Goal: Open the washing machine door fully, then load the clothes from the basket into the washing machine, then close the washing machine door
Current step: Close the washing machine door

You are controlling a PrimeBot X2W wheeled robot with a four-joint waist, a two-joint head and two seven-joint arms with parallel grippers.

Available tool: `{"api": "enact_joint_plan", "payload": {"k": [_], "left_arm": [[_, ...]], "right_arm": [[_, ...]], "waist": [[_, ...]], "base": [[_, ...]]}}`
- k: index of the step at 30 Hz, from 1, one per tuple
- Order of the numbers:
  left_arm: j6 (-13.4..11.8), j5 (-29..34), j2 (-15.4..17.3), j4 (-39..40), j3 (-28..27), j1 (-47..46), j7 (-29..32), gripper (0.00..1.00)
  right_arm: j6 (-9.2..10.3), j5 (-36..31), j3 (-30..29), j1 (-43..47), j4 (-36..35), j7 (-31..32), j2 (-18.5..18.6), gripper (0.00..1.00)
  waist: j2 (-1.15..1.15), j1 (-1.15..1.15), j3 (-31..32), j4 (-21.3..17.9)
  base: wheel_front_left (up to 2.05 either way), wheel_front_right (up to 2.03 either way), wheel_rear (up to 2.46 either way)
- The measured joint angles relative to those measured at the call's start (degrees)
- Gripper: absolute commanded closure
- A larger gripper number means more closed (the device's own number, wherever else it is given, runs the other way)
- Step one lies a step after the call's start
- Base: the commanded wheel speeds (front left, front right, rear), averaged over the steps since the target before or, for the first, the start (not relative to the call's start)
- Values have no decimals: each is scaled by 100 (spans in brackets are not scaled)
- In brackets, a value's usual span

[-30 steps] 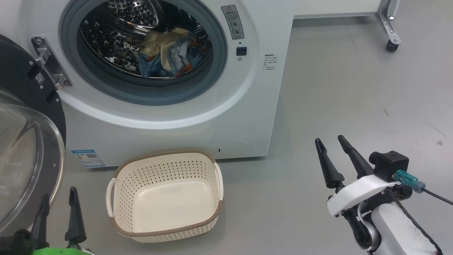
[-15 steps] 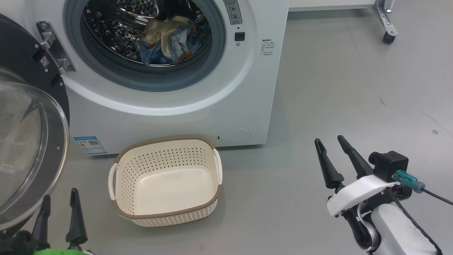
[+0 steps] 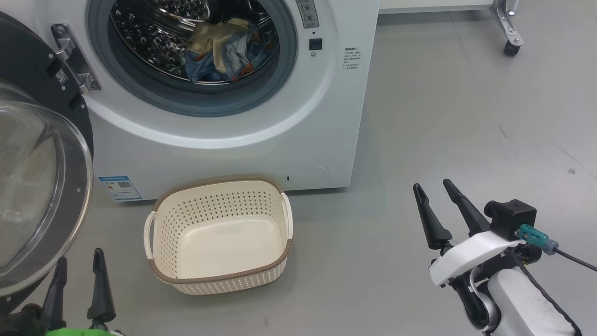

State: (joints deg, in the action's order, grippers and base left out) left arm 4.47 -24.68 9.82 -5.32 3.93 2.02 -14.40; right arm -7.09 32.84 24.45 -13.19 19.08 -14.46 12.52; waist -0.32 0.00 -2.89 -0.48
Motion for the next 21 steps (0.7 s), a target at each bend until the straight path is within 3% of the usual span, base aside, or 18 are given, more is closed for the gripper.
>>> {"api": "enact_joint_plan", "payload": {"k": [21], "left_arm": [[16,41,-53,-46,56,2,0,0]], "right_arm": [[0,5,-129,2,1,0,21,0]], "waist": [[0,0,32,226]], "base": [[0,0,0]]}}
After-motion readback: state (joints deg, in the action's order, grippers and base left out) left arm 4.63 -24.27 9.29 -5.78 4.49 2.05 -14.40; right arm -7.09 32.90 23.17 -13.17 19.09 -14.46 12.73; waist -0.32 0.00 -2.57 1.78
